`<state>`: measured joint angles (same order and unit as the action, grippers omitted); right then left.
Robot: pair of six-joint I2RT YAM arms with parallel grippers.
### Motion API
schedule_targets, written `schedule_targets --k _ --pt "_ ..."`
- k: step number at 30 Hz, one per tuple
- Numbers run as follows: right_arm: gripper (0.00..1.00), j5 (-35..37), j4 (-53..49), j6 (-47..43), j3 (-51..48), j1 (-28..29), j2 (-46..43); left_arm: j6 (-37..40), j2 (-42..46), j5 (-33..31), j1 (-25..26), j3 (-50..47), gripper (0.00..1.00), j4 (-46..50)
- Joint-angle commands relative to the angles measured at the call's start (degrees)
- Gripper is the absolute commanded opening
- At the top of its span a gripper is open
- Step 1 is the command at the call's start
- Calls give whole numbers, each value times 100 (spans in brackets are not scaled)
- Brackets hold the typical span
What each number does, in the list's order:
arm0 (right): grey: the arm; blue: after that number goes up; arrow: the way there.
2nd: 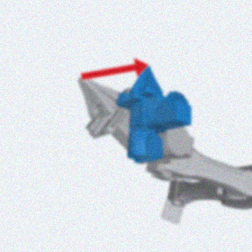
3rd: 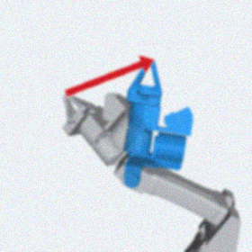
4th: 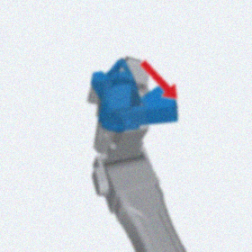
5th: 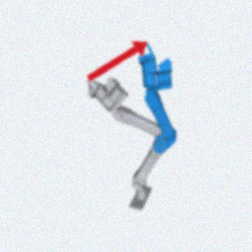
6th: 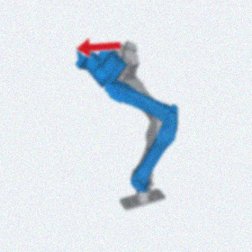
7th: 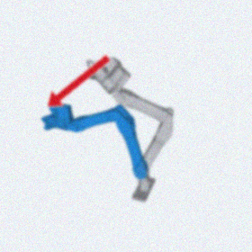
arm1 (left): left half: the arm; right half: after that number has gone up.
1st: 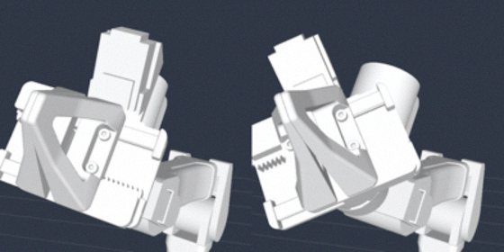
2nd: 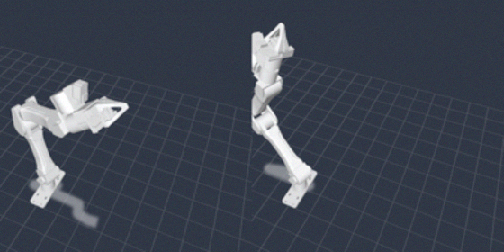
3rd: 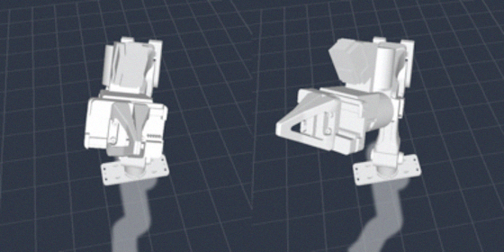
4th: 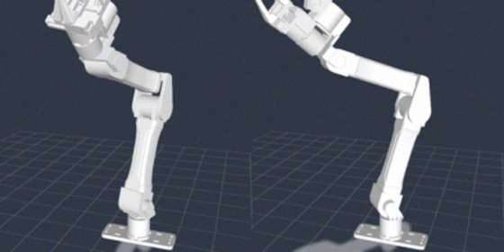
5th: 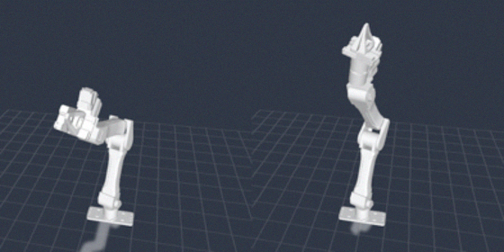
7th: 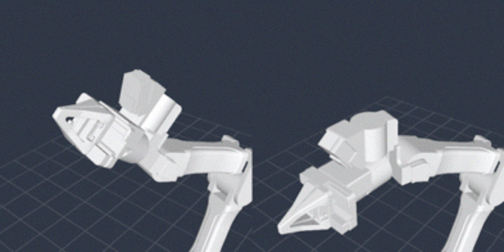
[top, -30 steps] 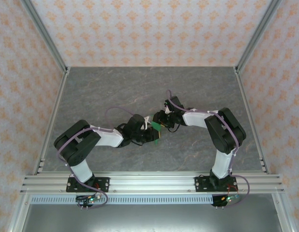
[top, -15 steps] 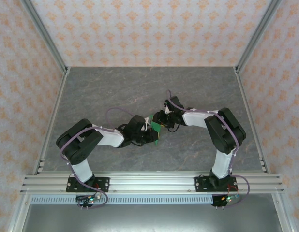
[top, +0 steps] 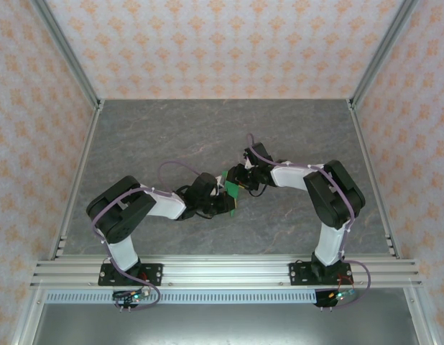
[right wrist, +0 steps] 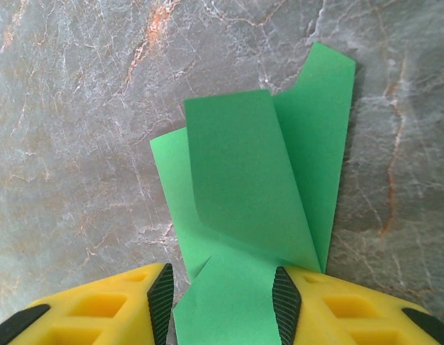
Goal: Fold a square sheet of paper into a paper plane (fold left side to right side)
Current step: Fold the wing for the fifth time at the center of the table.
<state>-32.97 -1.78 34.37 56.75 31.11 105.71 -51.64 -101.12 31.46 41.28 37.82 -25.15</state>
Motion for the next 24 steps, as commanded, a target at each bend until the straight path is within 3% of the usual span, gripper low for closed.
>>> schedule_targets --k 1,11,17,24 --pt "46 282 -529 -104 -66 82 326 -45 -118 -70 112 22 13 262" --pt "46 213 -501 -97 27 79 185 -218 -224 -351 224 155 7 1093" --pt "39 230 -505 -217 171 76 -85 -389 -403 -443 258 128 0 1525" --pt "38 387 -598 -312 372 31 132 -430 -487 -562 293 160 0 1766"
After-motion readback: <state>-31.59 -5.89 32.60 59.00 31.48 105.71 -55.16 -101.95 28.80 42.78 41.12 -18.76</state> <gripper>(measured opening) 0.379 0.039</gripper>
